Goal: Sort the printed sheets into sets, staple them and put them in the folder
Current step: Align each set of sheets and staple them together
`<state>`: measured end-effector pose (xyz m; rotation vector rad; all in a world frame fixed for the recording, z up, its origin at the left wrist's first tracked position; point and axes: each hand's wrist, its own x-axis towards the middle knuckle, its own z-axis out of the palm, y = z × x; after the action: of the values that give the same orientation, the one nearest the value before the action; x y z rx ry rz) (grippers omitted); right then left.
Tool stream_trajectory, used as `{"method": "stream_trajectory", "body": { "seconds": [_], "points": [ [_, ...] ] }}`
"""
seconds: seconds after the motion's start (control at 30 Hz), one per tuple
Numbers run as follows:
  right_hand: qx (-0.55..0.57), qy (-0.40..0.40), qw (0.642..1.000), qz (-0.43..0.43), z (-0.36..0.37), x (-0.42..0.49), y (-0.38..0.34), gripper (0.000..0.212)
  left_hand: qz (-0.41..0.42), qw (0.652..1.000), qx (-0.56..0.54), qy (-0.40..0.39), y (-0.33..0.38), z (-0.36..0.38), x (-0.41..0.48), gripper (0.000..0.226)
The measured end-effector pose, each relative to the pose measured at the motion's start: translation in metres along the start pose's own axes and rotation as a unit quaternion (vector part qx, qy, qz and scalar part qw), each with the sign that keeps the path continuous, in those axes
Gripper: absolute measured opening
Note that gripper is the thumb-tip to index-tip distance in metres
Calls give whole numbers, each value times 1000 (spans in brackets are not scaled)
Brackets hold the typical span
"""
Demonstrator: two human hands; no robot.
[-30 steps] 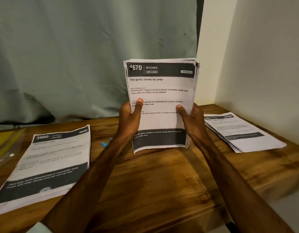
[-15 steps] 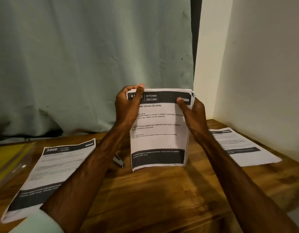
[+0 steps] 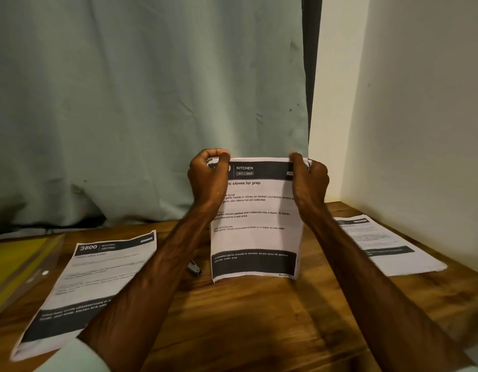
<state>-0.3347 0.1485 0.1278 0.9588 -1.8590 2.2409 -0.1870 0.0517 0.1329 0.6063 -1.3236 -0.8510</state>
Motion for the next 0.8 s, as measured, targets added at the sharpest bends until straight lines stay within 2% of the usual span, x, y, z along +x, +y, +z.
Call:
{"method": "stream_trajectory", "body": {
  "seconds": [0.47,0.67,0.8],
  "points": [
    [-9,26,999,24,3,5,-6,28,-10,1000,-4,-1,-1,-2,-2,4],
    [-28,-47,998,-34,-6,6,7,42,9,999,28,-18,0,-4,0,22],
    [-39,-84,994,-51,-9,7,14,38,8,999,23,-36,1,-4,-2,24]
  ]
}}
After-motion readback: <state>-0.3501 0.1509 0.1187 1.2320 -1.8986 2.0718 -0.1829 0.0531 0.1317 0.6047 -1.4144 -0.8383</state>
